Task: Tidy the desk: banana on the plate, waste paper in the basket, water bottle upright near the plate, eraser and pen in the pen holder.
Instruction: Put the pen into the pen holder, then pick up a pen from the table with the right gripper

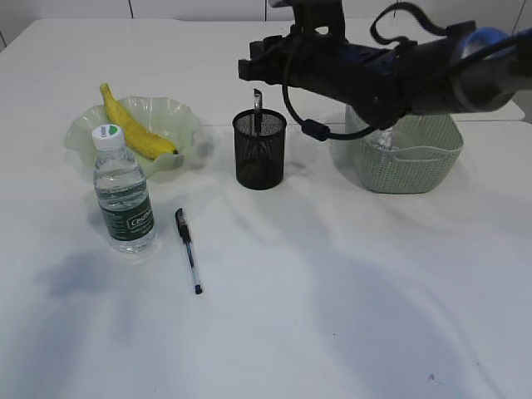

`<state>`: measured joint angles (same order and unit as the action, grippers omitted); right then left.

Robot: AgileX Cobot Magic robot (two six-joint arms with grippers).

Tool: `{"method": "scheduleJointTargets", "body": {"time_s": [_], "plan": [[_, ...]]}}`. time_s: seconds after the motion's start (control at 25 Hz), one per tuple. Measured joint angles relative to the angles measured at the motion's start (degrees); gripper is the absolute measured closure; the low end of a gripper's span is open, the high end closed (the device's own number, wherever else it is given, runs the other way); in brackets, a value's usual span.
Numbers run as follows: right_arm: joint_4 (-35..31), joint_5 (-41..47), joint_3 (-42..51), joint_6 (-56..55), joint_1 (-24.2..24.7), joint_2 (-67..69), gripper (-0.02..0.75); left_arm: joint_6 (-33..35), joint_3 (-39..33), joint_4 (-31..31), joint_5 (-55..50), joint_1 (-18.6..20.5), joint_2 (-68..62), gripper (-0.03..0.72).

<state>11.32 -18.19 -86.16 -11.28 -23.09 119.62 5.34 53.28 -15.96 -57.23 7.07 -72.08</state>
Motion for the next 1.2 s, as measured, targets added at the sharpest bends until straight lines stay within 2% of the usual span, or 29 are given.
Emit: {"method": "scheduleJointTargets", "body": {"time_s": [0.48, 0.64, 0.8, 0.92, 1.04, 1.2], "plan": [[-0.33, 37.89, 0.00, -1.12, -1.47, -13.13, 0.527, 0.00, 0.00, 0.00, 0.00, 0.00, 0.00, 0.245], [-3.12, 52.62, 0.00, -1.12, -2.77, -15.08, 0.527, 0.00, 0.00, 0.00, 0.00, 0.00, 0.00, 0.245], [-9.78, 66.83, 0.00, 1.68, -3.26, -15.31, 0.527, 0.00, 0.00, 0.00, 0.00, 0.00, 0.00, 0.245], [-15.89, 73.72, 0.00, 4.12, -3.26, -15.35, 0.527, 0.00, 0.00, 0.00, 0.00, 0.00, 0.00, 0.245], [-22.65, 76.56, 0.00, 4.67, -3.26, -15.44, 0.517, 0.00, 0.00, 0.00, 0.00, 0.00, 0.00, 0.245], [-30.99, 76.92, 0.00, 4.69, -3.76, -15.44, 0.465, 0.00, 0.00, 0.00, 0.00, 0.00, 0.00, 0.245]]}}
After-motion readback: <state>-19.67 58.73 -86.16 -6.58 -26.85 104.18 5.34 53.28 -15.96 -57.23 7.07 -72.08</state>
